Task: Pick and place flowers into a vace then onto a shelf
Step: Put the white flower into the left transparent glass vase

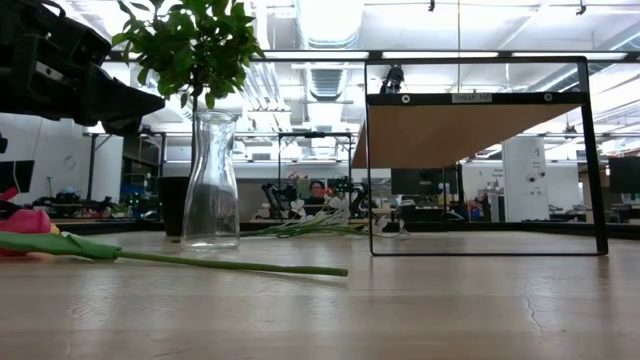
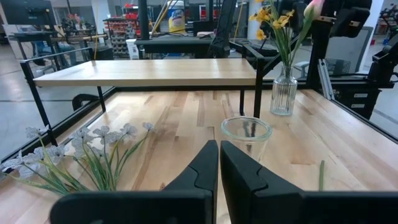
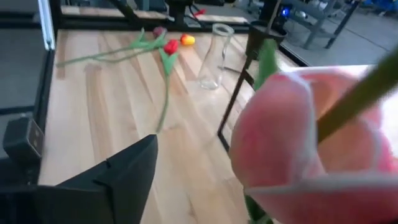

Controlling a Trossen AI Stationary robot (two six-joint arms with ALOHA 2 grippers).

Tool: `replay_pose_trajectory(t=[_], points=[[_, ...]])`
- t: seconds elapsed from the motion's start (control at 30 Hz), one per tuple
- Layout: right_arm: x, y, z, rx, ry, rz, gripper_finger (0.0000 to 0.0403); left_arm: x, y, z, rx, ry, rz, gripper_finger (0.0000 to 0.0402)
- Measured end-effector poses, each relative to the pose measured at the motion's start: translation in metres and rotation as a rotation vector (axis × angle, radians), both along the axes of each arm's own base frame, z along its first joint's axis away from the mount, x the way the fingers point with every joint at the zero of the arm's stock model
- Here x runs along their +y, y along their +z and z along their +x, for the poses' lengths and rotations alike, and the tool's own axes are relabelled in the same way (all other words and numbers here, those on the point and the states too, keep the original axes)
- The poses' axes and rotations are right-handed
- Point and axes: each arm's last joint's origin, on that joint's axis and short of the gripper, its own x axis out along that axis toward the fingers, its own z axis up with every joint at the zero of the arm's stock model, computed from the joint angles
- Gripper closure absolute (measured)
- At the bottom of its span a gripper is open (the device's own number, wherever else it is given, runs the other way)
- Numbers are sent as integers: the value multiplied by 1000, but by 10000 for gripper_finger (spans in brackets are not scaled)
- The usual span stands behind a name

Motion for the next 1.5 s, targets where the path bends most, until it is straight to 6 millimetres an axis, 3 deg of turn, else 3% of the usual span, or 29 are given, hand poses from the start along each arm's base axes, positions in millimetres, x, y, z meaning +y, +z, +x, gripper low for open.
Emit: replay_pose_trajectory(t=[0.27,0.9,1.3,1.5], points=[[0,18,-1,116,-11,24,86,0,0,0,0,0,0,402],[5,84,0,233,92,24,87,0,0,0,0,0,0,402],[1,116,4,7,92,-31,89,0,0,0,0,0,0,402],[-4,116,7,0,89,-75,109,0,0,0,0,0,0,402]])
